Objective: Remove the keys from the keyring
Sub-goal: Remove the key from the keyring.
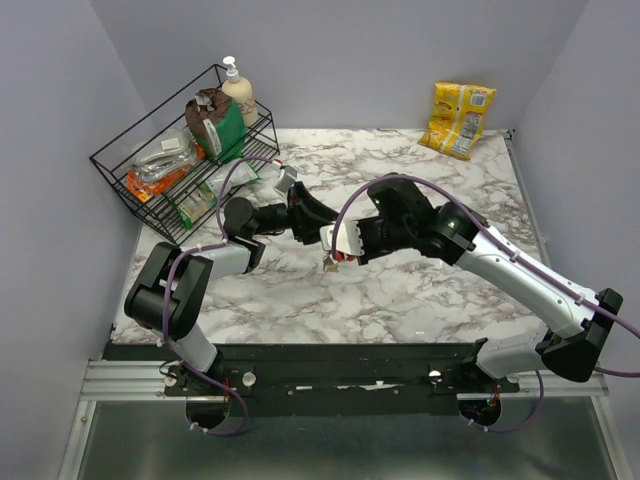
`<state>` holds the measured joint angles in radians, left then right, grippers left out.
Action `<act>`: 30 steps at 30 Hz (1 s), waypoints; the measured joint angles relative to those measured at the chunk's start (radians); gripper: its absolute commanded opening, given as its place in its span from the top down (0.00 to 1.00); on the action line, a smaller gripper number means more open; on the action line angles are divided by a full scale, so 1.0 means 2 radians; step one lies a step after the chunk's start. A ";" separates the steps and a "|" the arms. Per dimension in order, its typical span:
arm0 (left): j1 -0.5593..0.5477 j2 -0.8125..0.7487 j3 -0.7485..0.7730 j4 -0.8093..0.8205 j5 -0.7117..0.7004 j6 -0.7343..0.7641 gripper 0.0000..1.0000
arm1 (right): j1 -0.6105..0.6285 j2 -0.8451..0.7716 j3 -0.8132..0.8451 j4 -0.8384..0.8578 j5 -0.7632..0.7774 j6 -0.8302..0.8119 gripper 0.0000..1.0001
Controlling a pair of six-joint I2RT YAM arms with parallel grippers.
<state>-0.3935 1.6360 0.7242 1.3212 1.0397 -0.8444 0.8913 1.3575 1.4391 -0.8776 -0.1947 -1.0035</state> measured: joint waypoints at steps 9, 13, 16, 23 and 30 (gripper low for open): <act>0.001 0.000 0.009 0.001 0.027 -0.012 0.33 | -0.025 -0.002 0.003 0.001 0.007 0.004 0.99; 0.001 0.000 0.009 0.002 0.034 -0.014 0.33 | -0.030 -0.002 0.017 0.000 0.008 0.004 0.99; 0.001 0.000 0.011 0.002 0.036 -0.014 0.32 | -0.030 -0.002 0.023 0.000 0.007 0.004 0.99; -0.002 0.000 0.029 0.005 0.049 -0.013 0.31 | -0.030 0.009 0.041 -0.020 -0.006 0.002 0.99; -0.009 0.000 0.035 0.005 0.072 -0.005 0.37 | -0.030 0.025 0.066 -0.034 -0.018 0.000 0.99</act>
<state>-0.4118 1.6360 0.7948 1.3308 1.1828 -0.8539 0.8318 1.4082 1.5719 -0.9459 -0.2310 -1.0031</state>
